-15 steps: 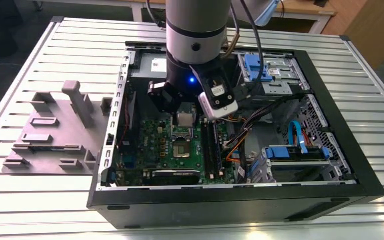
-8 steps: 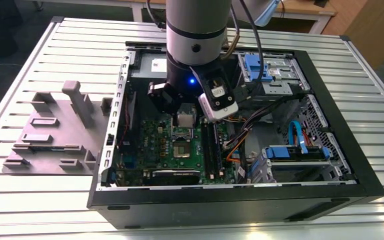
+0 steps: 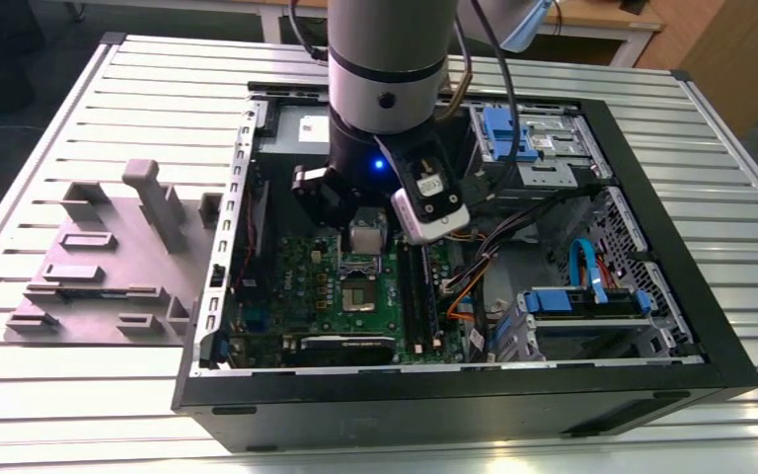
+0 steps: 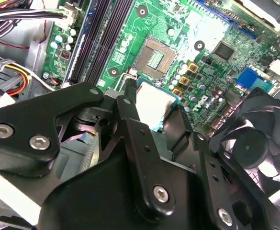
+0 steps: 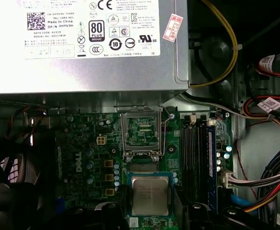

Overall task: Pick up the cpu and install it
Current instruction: 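Place the cpu into insertion slot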

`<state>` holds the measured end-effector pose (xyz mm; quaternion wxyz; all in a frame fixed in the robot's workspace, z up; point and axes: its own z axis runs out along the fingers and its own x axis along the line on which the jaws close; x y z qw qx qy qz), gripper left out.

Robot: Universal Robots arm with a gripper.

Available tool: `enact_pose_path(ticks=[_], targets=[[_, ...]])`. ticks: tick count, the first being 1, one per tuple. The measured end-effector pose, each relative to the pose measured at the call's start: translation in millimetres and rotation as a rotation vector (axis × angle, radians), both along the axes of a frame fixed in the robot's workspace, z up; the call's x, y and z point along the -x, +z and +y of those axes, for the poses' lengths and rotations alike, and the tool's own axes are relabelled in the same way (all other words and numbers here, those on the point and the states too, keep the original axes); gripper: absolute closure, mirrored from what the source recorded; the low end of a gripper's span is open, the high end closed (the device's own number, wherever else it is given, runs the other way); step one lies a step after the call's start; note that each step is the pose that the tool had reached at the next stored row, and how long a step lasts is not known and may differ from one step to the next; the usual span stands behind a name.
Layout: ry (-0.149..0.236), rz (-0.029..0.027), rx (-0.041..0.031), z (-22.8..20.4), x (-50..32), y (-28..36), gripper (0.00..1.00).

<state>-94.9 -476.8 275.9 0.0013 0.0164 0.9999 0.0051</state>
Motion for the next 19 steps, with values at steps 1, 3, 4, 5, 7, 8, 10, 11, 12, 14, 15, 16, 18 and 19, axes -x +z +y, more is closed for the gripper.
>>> enact_pose_path(ticks=[1,3,4,5,7,8,10,11,12,14,15,16,18,19], targets=[[0.0,0.0,0.0,0.0,0.0,-0.4,0.53],[0.0,-0.0001,-0.0001,0.0,0.0,-1.2,0.53],[0.0,-0.0001,0.0,0.0,0.0,-1.6,0.53],[0.0,0.0,0.0002,-0.1,0.0,-1.9,0.53],[0.0,0.0,0.0002,-0.1,0.0,-2.4,0.53],[0.0,0.0,0.0001,-0.1,0.0,-2.6,0.53],[0.0,0.0,0.0001,0.0,0.0,-2.9,0.53],[0.0,-0.0002,-0.0001,0.0,0.0,-3.2,0.53],[0.0,-0.0002,-0.0002,-0.1,0.0,-3.6,0.53],[0.0,-0.0001,0.0,-1.5,-0.1,-4.1,0.53],[0.0,-0.0001,-0.0001,-2.6,0.0,-4.6,0.53],[0.0,-0.0001,-0.0001,-3.6,0.0,-4.9,0.53],[0.0,-0.0001,0.0,-6.2,-0.1,-5.6,0.53],[0.0,-0.0001,0.0,-7.3,0.0,-6.1,0.53]])
